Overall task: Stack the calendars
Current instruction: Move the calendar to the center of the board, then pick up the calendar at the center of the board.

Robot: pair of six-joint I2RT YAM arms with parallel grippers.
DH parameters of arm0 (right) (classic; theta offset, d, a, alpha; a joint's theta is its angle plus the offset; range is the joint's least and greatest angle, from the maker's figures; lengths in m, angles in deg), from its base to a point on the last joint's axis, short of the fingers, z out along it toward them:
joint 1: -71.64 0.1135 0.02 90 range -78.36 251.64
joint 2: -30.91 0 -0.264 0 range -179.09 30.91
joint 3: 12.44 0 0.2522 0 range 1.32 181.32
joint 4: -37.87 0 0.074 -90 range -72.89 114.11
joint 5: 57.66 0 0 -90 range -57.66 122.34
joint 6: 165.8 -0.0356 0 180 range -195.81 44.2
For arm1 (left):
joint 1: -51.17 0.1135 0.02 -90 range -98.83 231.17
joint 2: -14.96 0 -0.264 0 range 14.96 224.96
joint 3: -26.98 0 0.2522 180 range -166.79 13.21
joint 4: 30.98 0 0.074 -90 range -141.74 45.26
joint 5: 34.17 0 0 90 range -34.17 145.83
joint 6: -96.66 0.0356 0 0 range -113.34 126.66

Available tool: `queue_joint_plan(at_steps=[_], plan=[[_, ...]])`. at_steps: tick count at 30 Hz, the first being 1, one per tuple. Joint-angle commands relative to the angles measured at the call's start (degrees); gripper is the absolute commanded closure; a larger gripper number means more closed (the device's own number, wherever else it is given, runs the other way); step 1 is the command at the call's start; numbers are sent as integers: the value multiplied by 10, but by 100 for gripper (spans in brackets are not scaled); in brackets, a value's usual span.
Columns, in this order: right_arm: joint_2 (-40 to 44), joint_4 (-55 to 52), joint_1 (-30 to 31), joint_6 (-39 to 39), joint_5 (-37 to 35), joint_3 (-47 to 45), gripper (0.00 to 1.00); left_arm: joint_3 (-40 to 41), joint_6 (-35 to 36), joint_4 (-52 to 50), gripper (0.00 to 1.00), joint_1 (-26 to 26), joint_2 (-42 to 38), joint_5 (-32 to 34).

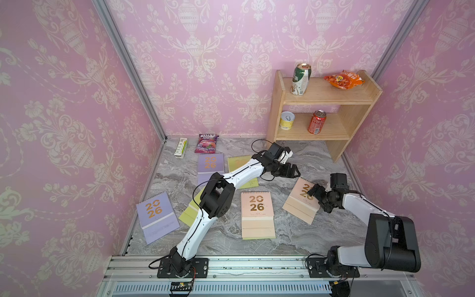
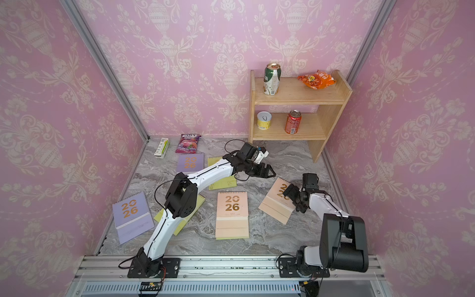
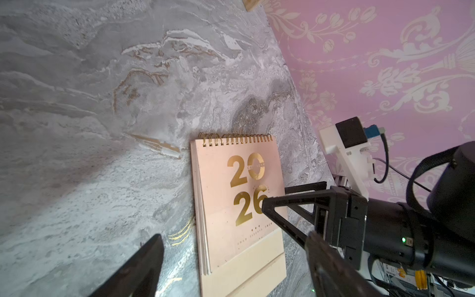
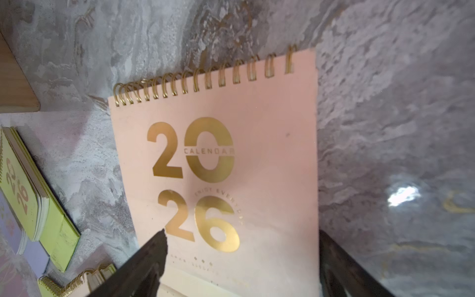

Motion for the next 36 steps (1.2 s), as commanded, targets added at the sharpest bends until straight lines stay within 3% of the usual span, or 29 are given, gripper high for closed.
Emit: queue_joint_plan(at_steps=[1,28,36], plan=[[-14,-8,-2,20,29,-4,11,-25,-17,-24,13,-8,23,-25],[-42,6,-1,59,103,7,23,-34,-41,-31,17,-27,85,-33],[-7,25,-1,51,133,1,25,-8,-60,7,17,-27,80,-46]])
